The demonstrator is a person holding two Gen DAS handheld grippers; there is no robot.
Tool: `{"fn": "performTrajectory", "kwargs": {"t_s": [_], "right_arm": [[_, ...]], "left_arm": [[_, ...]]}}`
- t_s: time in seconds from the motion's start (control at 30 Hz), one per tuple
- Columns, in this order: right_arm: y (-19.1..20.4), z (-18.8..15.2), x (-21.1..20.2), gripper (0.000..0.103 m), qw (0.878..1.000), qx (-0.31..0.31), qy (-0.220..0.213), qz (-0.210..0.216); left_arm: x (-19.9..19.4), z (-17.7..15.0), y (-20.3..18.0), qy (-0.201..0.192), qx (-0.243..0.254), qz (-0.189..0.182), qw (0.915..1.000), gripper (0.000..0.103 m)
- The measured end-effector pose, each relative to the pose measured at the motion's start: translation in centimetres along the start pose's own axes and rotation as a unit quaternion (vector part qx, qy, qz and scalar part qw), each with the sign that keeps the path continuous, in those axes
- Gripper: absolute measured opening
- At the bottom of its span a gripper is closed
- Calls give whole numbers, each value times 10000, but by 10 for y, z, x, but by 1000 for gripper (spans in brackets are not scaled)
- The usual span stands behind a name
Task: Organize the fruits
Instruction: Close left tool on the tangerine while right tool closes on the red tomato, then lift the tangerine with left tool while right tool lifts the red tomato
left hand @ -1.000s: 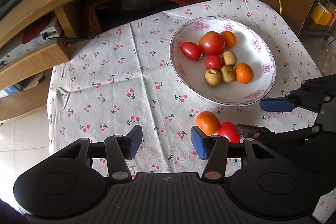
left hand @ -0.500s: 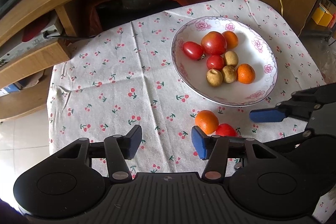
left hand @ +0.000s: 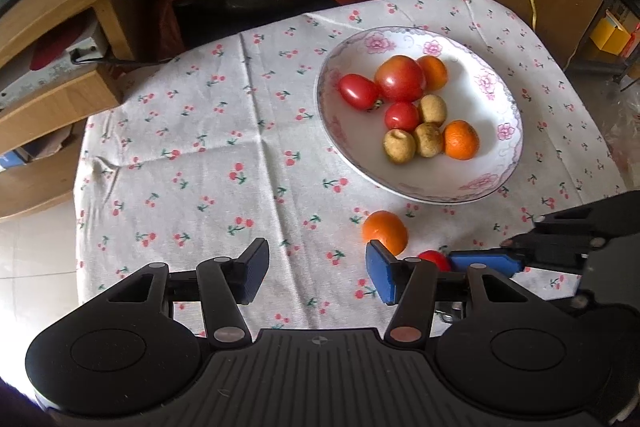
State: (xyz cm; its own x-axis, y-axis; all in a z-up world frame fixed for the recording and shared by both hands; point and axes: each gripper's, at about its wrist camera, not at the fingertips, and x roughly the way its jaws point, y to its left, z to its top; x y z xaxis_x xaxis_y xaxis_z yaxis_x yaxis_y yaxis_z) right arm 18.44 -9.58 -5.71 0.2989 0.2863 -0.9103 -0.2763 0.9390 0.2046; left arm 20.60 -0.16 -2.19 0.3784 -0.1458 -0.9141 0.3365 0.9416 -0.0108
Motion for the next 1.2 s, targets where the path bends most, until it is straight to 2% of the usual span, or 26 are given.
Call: {"fn": "performTrajectory", "kwargs": {"t_s": [0.23,0.33,0.43,0.73,1.07,1.2], "right_arm": [[-16,-17,-25,29,9993,-68,-148,-343],[-22,-22,-25,29,9991,-59,-101,-414],[-29,-24,-23,29,9982,-48,-77,-600],[-44,-25,-24,29,9978,106,-85,-652],[-47,-26,-24,29,9968,46,-91,-788],[-47,-26,-24,29,9968,-2,-77,-795]], "left_arm": [[9,3,-16,36,-17,-187,9998,62],[15,6,-25,82,-30,-299,9995,62],[23,7,-35,157,59,-259,9995,61],[34,11,-49,153,85,-289,9994,59],[44,8,-57,275,209,-55,9994,41],[43,8,-55,261,196,-51,9995,39]]}}
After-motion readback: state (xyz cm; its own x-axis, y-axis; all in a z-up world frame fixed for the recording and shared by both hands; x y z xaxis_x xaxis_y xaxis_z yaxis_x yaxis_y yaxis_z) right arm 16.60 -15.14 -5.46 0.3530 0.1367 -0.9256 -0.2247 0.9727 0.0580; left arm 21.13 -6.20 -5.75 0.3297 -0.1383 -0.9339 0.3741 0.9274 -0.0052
